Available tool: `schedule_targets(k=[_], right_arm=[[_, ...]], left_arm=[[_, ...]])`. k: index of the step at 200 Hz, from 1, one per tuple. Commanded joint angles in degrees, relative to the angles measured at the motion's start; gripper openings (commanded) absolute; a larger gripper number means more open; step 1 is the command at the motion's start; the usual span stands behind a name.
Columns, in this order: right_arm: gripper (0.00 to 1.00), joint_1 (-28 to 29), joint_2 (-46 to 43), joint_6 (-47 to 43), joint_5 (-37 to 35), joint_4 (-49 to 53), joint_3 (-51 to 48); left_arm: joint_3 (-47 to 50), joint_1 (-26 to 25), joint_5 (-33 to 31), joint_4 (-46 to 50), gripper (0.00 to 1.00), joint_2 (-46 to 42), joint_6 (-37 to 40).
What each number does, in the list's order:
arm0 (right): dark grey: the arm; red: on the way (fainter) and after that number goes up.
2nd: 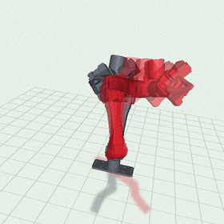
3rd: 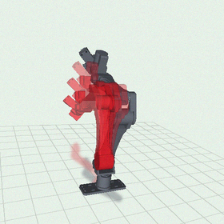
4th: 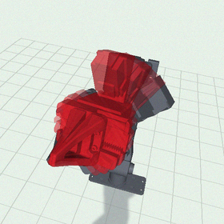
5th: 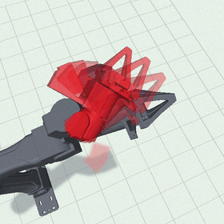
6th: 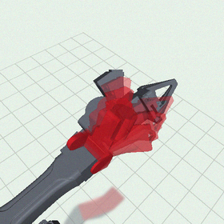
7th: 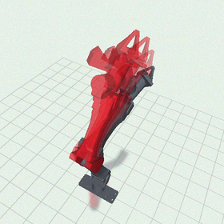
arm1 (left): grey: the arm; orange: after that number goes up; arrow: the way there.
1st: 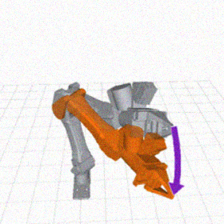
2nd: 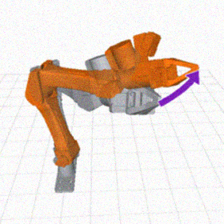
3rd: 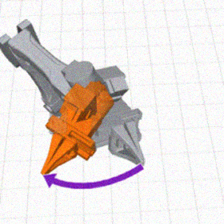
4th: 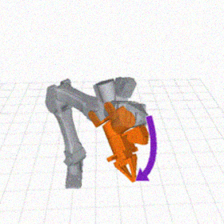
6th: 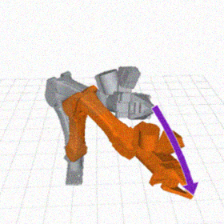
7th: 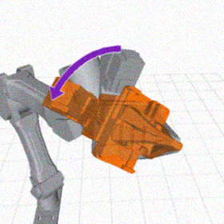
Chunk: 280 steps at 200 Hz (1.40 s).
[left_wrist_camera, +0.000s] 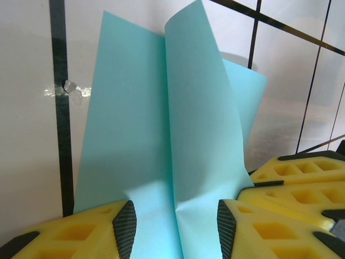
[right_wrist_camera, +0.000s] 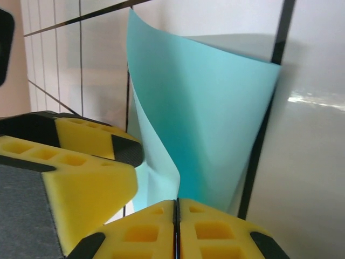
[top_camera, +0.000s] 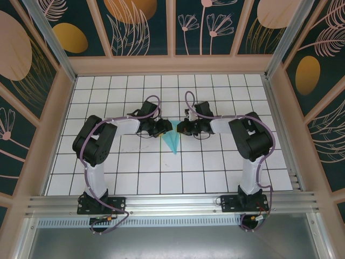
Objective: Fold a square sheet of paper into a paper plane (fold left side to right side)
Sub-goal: Fourth fold the wing at the center of the table.
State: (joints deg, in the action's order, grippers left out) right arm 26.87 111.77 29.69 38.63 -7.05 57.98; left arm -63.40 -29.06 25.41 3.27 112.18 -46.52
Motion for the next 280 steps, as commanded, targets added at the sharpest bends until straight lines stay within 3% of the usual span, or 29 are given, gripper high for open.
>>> schedule_targets(k=[1,162,280], right_arm=[[0.11,-0.3,-0.8,-1.9,-1.8,2.1,-0.5],[0.12,0.6,3.2,-4.1,-5.1,7.6,1.7],[0.12,1.1,5.0,-4.1,-7.4,11.0,2.4]], left_arm=[[2.4,-0.3,-6.8,3.5,0.48,5.4,2.4],[2.1,-0.3,-5.9,3.2,0.49,4.7,2.2],[-3.6,-0.4,-2.0,5.4,0.56,-4.6,2.7]])
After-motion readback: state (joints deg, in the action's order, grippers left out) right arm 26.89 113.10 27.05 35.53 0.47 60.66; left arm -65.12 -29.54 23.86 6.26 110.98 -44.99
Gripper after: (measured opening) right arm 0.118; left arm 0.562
